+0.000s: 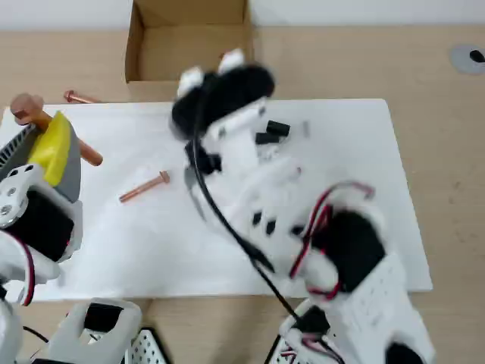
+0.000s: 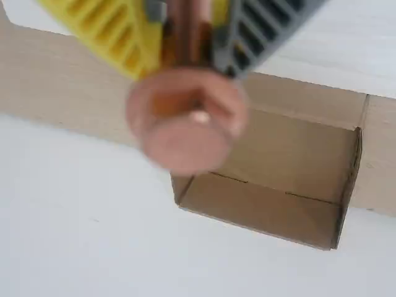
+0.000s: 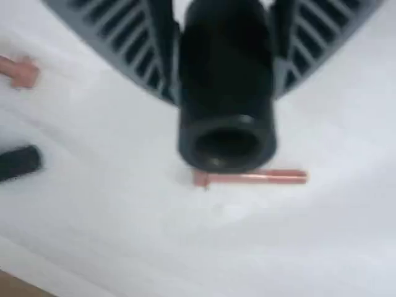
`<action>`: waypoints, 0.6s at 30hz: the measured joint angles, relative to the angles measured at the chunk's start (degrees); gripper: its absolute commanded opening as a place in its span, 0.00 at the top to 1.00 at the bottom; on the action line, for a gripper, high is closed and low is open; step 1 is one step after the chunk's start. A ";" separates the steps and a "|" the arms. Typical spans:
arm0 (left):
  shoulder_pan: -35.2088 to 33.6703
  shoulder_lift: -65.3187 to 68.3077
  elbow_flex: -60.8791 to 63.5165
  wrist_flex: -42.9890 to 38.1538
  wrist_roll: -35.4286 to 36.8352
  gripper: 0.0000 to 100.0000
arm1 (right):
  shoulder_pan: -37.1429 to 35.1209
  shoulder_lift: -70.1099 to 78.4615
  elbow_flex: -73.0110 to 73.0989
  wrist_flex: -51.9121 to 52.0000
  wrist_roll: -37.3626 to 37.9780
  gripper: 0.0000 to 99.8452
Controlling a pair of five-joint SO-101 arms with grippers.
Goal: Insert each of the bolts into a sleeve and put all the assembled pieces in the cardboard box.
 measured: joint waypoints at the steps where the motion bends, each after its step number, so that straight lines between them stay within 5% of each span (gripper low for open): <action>1: 0.00 -0.09 0.62 -0.26 0.00 0.99 | -0.62 -3.52 5.89 -3.60 0.00 0.99; 8: 0.00 -0.18 11.43 -4.40 0.00 0.99 | -1.23 -21.36 35.69 -29.63 0.00 0.99; 18: 0.00 -0.18 28.57 -18.29 6.68 0.99 | -11.60 -22.51 46.77 -45.80 0.00 0.99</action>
